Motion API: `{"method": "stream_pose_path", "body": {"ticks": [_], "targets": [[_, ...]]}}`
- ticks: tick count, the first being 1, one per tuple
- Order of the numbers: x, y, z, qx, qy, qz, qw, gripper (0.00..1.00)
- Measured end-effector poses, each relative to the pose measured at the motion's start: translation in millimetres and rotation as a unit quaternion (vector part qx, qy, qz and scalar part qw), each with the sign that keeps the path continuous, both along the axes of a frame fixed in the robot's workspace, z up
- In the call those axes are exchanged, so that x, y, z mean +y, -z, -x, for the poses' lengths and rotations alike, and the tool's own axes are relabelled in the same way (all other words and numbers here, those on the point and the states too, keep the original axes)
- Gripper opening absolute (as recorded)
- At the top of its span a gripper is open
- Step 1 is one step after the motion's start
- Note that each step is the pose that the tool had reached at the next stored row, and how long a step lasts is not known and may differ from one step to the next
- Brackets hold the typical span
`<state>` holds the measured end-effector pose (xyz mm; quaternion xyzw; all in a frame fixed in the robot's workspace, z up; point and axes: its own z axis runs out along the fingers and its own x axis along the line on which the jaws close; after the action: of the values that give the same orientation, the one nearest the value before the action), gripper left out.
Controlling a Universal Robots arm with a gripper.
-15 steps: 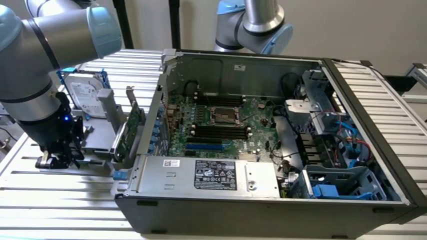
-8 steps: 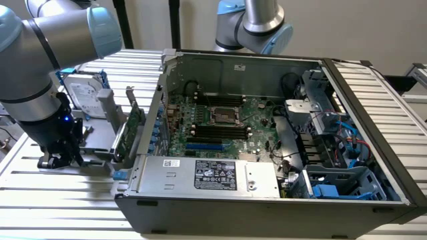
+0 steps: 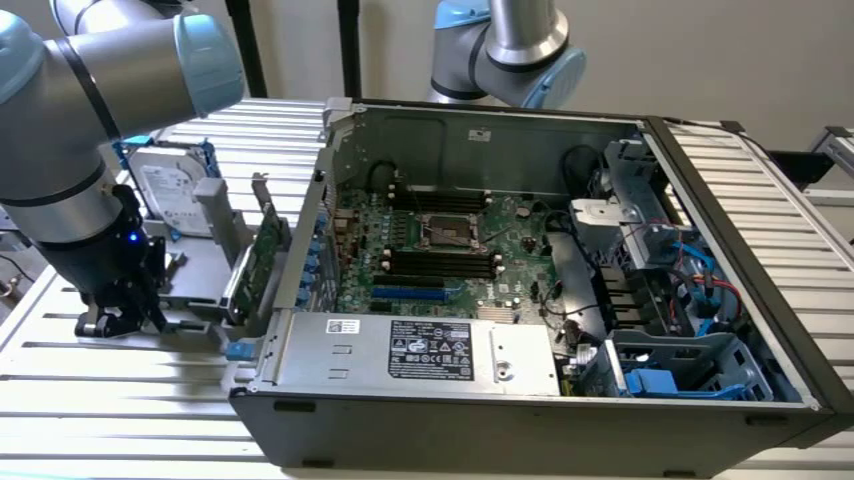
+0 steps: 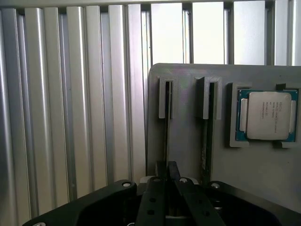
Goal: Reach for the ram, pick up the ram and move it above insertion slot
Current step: 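Pick up the ram and move it above insertion slot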
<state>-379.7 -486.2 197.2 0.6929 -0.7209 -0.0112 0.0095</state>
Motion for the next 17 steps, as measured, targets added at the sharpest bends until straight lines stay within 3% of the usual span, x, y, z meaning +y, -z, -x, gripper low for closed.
{"method": "stream_pose_path", "body": {"ticks": [7,13,17], "targets": [[0.0,0.0,0.0,-0.0001,0.0,-0.0009,1.0,0.13],[0.0,-1.6,0.0,0.0,0.0,-0.0119,0.9999,0.13],[-0.2,-3.5,0.0,0.0,0.0,-0.0148,0.9999,0.13]]}}
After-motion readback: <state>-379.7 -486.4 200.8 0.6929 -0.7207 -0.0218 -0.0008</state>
